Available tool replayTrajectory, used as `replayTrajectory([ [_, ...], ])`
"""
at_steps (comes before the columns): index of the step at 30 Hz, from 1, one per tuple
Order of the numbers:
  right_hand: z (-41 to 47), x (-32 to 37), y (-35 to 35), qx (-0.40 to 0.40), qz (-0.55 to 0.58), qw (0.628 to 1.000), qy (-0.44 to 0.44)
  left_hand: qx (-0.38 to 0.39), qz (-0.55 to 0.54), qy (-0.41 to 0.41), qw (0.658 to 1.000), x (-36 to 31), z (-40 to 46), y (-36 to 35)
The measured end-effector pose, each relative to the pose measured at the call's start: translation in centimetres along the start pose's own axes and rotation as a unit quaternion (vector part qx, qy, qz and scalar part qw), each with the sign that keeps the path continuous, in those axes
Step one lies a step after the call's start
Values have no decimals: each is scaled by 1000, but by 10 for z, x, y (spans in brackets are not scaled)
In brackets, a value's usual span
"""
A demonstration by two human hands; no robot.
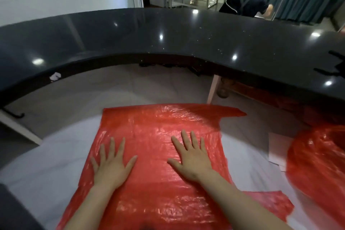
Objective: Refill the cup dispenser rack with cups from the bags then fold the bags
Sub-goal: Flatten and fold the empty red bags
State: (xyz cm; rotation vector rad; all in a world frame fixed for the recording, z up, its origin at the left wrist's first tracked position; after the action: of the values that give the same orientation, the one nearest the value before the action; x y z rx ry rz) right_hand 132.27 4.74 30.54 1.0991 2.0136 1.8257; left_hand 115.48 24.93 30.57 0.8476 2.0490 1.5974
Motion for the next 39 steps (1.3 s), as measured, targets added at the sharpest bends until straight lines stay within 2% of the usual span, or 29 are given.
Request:
replayTrajectory([
  [5,-1,-13,1,-9,-14,1000,13,0,-16,-8,1000,-6,-4,1],
  [10,-10,-34,24,-26,-39,999,20,-91,-45,-47,994,1,-36,15],
  [13,-33,-33,38,-68,-55,996,19,-94,-51,-53,993,6,-70,8],
  [15,-56,-25,38,-73,-26,997,25,-78,-53,-48,994,5,-90,-2],
  [19,-94,-14,17,-12,33,999,34,-43,-29,-34,998,1,-112,-24],
  [23,-111,-28,-7,19,2,999,40,-46,0,-18,999,3,-119,-34],
  [28,-110,-35,-1,-4,14,997,73,-48,-13,-13,999,2,-125,-31],
  [33,-142,-44,20,-104,47,989,93,-126,-54,-22,990,8,-157,-30],
  [36,-177,-74,18,-126,64,989,50,-91,-31,-33,995,17,-174,-45],
  [39,-206,-113,11,-124,73,988,-51,-68,-7,-30,997,27,-172,-52],
])
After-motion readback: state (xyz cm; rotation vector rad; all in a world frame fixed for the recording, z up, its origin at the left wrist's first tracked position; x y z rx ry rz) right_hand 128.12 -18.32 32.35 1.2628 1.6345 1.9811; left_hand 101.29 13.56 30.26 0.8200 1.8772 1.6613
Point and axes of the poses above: each hand's wrist, its own z-axis towards the middle knuckle, its own y-axis out of the back of the hand, x = y × z, the point moved 4 cm from there along z, towards the middle knuckle, and after that the axes turned 10 degrees about z, right-handed, at the moved point
